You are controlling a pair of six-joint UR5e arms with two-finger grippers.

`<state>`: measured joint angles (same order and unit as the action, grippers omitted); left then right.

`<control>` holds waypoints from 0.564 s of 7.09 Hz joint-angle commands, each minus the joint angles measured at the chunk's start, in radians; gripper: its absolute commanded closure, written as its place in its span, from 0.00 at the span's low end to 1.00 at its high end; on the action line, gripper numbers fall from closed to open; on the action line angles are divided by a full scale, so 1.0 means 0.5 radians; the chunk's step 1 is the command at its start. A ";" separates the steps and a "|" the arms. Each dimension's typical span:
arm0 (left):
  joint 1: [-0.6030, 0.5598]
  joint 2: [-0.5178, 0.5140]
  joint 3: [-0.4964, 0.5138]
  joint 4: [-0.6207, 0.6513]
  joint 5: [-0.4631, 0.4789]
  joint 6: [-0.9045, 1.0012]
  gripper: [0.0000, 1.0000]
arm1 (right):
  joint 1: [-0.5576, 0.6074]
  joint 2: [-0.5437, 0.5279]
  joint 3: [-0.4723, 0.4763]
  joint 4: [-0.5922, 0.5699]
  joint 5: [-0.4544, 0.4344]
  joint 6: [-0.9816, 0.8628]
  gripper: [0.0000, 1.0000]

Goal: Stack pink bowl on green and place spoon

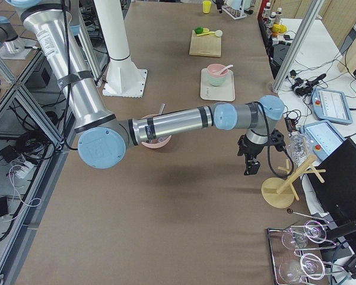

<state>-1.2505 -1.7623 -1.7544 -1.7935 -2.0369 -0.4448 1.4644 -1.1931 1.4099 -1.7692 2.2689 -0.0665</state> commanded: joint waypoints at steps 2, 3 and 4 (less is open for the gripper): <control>-0.131 0.305 0.131 0.003 -0.092 0.049 0.02 | 0.081 -0.209 -0.006 0.022 0.067 -0.064 0.00; -0.183 0.322 0.173 0.001 -0.102 0.049 0.02 | 0.084 -0.240 0.012 0.022 0.073 -0.042 0.00; -0.302 0.328 0.183 0.037 -0.296 0.055 0.02 | 0.081 -0.237 0.009 0.022 0.073 -0.021 0.00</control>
<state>-1.3475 -1.6138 -1.6743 -1.7890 -2.1083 -0.4197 1.5037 -1.3038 1.4128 -1.7594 2.3045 -0.0884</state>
